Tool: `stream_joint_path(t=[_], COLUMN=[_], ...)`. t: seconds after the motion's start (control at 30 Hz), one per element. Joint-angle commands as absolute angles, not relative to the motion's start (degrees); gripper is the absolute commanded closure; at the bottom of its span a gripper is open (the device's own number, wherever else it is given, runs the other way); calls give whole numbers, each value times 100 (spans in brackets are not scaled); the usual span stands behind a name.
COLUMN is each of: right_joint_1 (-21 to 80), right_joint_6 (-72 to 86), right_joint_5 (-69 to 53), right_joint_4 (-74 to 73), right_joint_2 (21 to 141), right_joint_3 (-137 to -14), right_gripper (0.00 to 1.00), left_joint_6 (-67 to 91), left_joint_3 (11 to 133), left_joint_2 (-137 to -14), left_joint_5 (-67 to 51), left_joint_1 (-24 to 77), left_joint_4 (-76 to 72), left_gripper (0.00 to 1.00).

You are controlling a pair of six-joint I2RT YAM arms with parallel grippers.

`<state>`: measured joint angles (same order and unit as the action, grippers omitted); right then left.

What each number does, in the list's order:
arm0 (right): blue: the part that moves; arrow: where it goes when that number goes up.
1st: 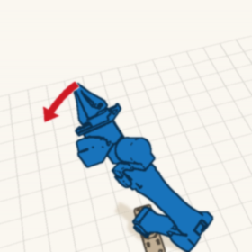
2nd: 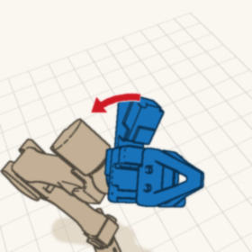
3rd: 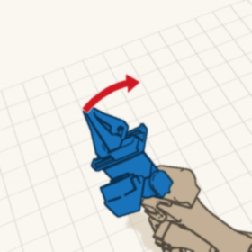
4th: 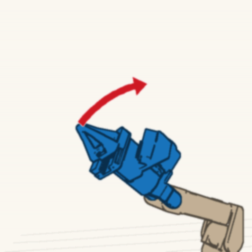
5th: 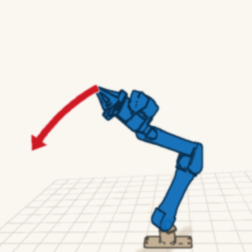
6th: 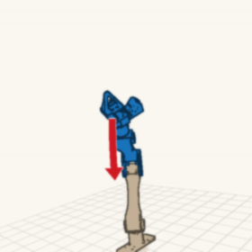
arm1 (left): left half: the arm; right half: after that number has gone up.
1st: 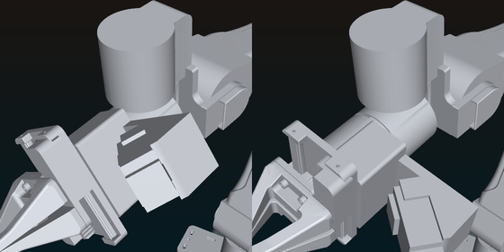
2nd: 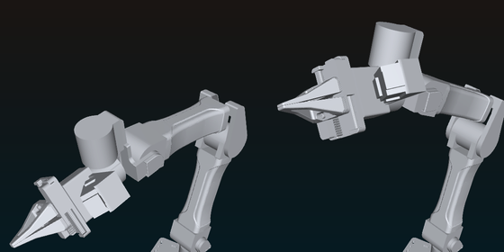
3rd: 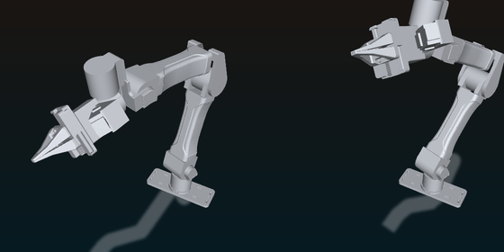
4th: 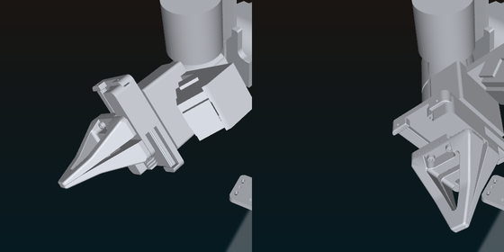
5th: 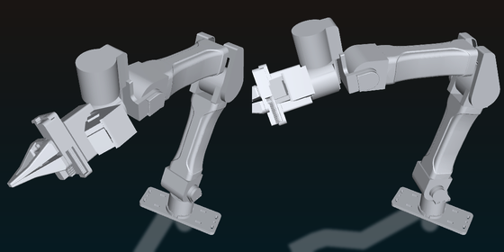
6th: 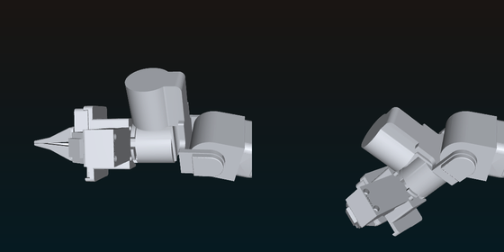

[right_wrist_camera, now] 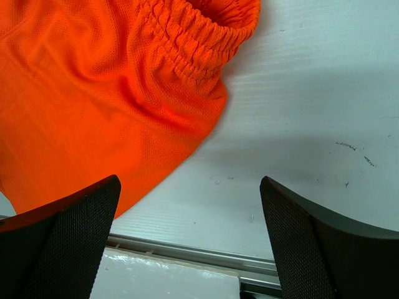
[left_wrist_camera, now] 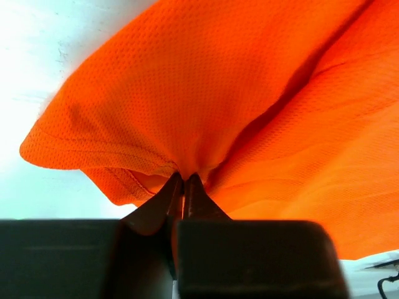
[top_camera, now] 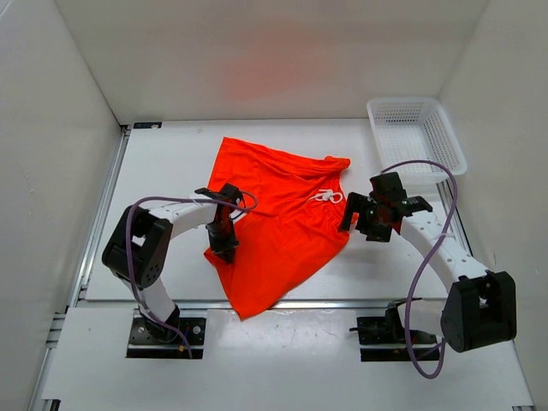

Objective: Fold and stack the shorts
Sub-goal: Flatten the shorts out

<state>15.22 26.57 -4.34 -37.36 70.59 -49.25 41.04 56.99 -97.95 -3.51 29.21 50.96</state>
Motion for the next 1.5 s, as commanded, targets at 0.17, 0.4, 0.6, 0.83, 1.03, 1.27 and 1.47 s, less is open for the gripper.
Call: stream_joint_path(t=[0.17, 0.4, 0.6, 0.83, 1.03, 1.27, 1.47], right_joint_1=[1503, 1503, 1503, 1503, 1318, 1266, 1266], right_joint_6=[2540, 2593, 2593, 2698, 2751, 2804, 2971], right_joint_5=[-404, -457, -457, -562, -721, -667, -914], right_joint_4=[-3639, -3533, -3533, -3209, -2717, -2338, -2276], right_joint_2=[6943, 7058, 7110, 7689, 8507, 9535, 9589], right_joint_3=[-4896, -4896, -4843, -4895, -5272, -5852, -5706], right_gripper=[3, 3, 3, 0, 4, 45, 100], left_joint_6=[4228, 4228, 4228, 4096, 3902, 3507, 3103], left_joint_3=[5748, 5748, 5801, 6380, 6451, 6451, 6995], left_joint_2=[-9256, -9325, -9115, -8579, -8402, -8402, -8988], left_joint_5=[44, 158, 237, 721, 721, 773, 598], left_joint_1=[2944, 2944, 2944, 2813, 2453, 1750, 687], left_joint_4=[5053, 5054, 5229, 5977, 6056, 6056, 5889], left_gripper=[70, 90, 90, 90, 90, 90, 90])
